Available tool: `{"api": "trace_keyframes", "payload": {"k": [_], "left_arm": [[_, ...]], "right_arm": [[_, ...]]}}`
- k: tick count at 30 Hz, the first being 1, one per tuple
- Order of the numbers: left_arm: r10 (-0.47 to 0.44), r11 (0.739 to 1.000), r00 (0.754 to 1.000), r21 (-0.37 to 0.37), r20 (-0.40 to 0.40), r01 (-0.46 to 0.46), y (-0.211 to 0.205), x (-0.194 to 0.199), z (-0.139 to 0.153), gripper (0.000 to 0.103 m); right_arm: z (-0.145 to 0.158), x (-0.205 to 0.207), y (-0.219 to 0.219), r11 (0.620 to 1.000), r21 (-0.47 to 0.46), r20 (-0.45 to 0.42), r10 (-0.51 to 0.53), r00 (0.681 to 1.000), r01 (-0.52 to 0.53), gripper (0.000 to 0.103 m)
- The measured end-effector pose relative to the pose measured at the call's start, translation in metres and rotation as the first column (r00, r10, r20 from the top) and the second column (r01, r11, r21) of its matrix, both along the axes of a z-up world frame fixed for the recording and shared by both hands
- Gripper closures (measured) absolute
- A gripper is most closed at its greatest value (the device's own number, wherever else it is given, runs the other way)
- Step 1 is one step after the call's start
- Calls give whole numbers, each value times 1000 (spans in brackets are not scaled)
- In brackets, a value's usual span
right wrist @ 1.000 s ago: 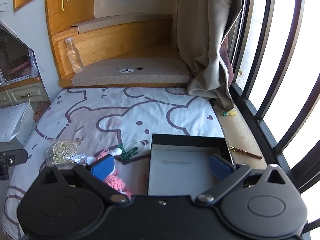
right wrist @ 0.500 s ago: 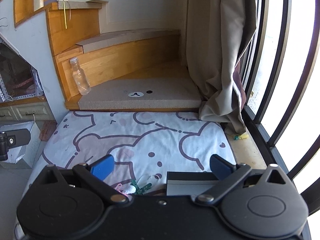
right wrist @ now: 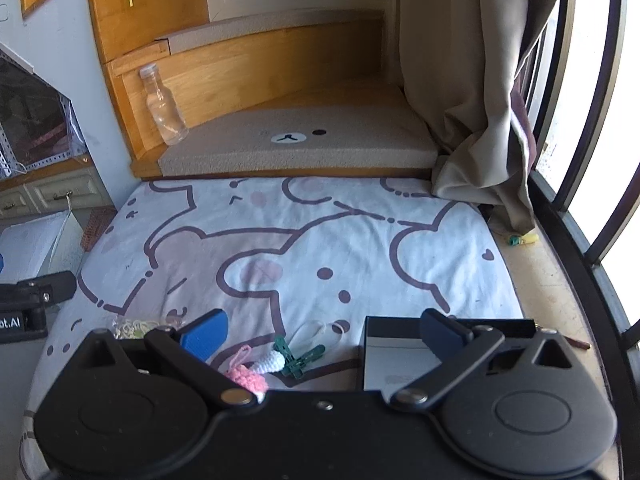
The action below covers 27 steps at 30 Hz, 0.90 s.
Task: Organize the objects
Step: 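Grasp the pink crocheted bunny with the right gripper while the left gripper approaches the card pack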
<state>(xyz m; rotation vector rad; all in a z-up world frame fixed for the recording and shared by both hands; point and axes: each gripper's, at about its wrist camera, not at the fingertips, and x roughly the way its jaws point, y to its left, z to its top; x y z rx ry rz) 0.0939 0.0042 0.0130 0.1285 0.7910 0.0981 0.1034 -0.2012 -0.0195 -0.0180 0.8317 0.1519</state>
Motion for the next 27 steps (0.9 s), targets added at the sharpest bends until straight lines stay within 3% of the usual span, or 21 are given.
{"api": "trace_keyframes", "payload": {"k": [4,8,10,18,27], "left_arm": [[-26,999,999,-29,-44,25,3,5,-20,0],[-38,999,997,7,-74,39,-2,5,-33,0],[-41,999,995,8,-95,42,-2,7,-37,0],[-66,996,984,-64,-164,56,4,14,-56,0],[-91,990,974,-124,-209,66,8,15,-66,5]], "right_arm": [[-20,7,5,999,-25,-37,25,999,-26,0],[-38,11,9,996,-29,-91,77,993,-79,1],[-45,13,12,994,-7,-120,111,987,-113,7],[-80,17,34,971,7,-279,231,932,-239,21],[-114,21,45,957,2,-390,268,881,-290,34]]}}
